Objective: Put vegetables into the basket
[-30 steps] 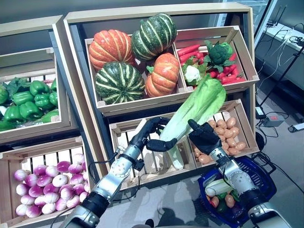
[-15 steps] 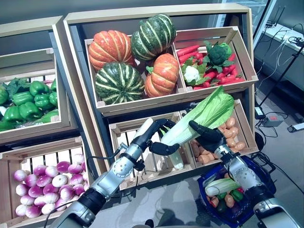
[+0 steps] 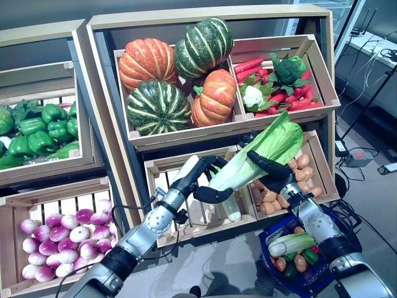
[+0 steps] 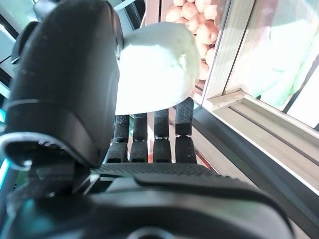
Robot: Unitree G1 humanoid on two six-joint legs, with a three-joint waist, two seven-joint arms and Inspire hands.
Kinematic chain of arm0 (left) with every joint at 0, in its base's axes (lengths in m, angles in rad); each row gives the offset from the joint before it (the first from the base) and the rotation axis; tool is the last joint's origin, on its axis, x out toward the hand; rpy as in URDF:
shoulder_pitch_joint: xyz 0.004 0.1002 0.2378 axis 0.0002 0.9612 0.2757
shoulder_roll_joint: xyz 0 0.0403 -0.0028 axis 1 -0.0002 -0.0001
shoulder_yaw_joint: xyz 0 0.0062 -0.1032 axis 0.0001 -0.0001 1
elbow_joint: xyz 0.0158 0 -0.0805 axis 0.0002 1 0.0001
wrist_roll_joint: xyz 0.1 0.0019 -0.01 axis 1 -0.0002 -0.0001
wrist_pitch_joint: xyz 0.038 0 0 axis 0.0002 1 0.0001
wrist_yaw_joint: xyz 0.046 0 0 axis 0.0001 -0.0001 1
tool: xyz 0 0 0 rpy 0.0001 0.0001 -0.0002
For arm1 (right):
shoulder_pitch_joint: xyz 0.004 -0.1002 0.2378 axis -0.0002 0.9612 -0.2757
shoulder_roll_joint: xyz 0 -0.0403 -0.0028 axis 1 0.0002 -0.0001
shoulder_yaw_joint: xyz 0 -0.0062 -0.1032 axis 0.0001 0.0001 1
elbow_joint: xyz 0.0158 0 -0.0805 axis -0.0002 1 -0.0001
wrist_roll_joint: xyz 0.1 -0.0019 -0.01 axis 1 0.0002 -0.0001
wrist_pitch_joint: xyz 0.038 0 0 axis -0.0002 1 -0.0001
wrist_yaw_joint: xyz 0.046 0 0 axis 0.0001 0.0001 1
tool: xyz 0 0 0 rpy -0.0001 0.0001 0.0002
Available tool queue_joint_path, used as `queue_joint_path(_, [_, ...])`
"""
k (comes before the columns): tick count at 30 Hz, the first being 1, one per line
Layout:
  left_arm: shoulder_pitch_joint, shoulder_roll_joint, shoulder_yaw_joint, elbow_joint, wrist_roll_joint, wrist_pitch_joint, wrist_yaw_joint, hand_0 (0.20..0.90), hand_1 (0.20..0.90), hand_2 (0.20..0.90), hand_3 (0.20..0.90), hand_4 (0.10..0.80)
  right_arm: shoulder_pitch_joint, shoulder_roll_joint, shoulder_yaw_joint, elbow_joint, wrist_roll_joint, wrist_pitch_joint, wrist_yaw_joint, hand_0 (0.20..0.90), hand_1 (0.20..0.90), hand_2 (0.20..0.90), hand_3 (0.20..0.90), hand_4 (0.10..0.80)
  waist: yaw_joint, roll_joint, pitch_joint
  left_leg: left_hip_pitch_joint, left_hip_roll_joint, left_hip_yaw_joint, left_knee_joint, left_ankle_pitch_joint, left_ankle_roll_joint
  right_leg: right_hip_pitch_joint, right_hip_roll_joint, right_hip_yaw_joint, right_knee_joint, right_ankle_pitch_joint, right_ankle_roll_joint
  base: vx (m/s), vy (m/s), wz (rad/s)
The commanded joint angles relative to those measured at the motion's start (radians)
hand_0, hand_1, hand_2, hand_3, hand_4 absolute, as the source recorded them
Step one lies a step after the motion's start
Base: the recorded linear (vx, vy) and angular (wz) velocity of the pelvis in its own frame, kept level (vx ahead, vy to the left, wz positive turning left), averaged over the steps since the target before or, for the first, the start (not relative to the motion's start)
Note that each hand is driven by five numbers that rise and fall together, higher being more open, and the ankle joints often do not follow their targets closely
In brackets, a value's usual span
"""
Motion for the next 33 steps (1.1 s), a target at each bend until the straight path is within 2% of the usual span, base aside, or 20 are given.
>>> queue_joint_path(1, [0.004,0.020,-0.154,0.054,0.118,-0.070,-0.038,0.300,0.300,0.300,0.300,0.400,-0.325,0.023,-0.204,-0.073,0.221,-0.223,0.077,0.300,0.300,0.300,0.300,0.400,0.005,-0.045,-0.045,0.001,-0.047,-0.010,0.002,-0.044,0.019,0.003,-0.029,0.012,0.008,0.046,-0.012,0.000,0.000,0.00])
queue_joint_path(20, [0.022,0.003,-0.123,0.070,0.087,-0.059,0.003,0.300,0.300,0.300,0.300,0.400,-0.305,0.034,-0.208,-0.087,0.171,-0.233,0.016,0.300,0.300,0.300,0.300,0.400,0.005,-0.047,-0.052,-0.002,-0.041,-0.008,0.002,-0.051,0.013,0.002,-0.027,0.011,0.002,0.044,-0.010,-0.002,0.000,0.00])
queue_joint_path(21, [0.027,0.001,-0.120,0.071,0.083,-0.051,0.001,0.900,0.900,0.900,0.900,0.800,-0.302,0.035,-0.209,-0.088,0.169,-0.235,0.011,0.300,0.300,0.300,0.300,0.400,0.005,-0.047,-0.053,-0.003,-0.041,-0.008,0.002,-0.050,0.012,0.002,-0.027,0.011,0.002,0.045,-0.010,0.000,0.000,0.00])
queue_joint_path(28, [0.044,-0.017,-0.093,0.110,0.026,0.013,0.016,0.900,0.900,0.900,0.900,0.800,-0.287,0.032,-0.217,-0.076,0.132,-0.245,-0.034,0.300,0.300,0.300,0.300,0.400,0.000,-0.049,-0.053,-0.010,-0.040,0.003,0.002,-0.037,0.012,-0.009,-0.027,0.016,0.002,0.059,-0.010,-0.001,0.000,0.00])
queue_joint_path(33, [0.072,-0.047,-0.046,0.220,-0.003,0.049,0.055,0.900,0.900,0.900,0.900,0.800,-0.253,0.005,-0.227,-0.043,0.058,-0.222,-0.079,0.300,0.300,0.300,0.300,0.400,-0.010,-0.049,-0.054,-0.005,-0.035,0.011,0.002,-0.048,0.009,-0.007,-0.026,0.022,0.002,0.053,-0.007,0.000,0.003,-0.02])
